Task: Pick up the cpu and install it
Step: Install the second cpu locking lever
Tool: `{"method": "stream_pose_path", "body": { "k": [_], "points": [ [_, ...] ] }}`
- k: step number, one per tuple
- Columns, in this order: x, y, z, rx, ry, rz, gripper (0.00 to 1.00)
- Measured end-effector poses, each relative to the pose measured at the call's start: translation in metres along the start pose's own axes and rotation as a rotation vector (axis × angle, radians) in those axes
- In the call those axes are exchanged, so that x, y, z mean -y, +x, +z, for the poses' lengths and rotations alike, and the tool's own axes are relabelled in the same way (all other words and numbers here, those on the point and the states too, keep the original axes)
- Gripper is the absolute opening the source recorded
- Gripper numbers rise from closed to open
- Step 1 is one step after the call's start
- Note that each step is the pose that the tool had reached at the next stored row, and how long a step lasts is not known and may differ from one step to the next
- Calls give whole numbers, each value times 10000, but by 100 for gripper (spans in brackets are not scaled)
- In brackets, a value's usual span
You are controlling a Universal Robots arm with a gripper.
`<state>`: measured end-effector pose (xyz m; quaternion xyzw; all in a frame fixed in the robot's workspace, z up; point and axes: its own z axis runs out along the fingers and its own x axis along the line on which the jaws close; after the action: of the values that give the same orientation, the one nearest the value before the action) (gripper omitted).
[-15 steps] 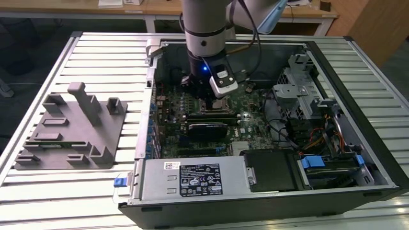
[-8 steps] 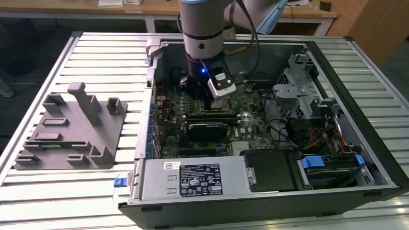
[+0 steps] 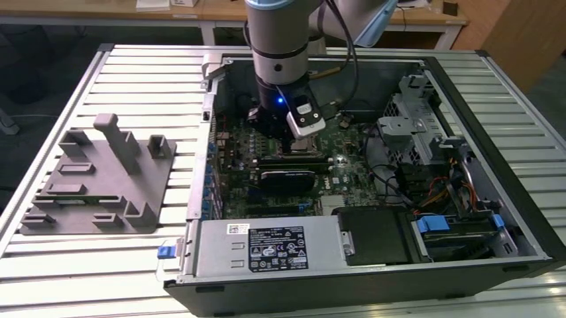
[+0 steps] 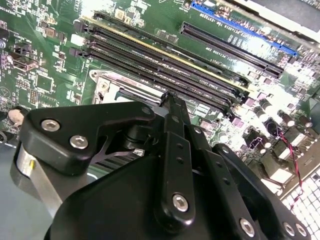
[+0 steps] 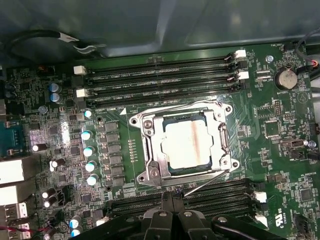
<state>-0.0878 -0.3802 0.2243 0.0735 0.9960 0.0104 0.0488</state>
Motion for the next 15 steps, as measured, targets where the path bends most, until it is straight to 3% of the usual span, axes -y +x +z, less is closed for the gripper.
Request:
{"method": "stream_pose_path", "body": {
  "k": [10, 15],
  "points": [
    [12, 0, 6, -5, -22, -5, 11],
    [60, -6, 17, -29, -181, -7, 11]
  ]
}}
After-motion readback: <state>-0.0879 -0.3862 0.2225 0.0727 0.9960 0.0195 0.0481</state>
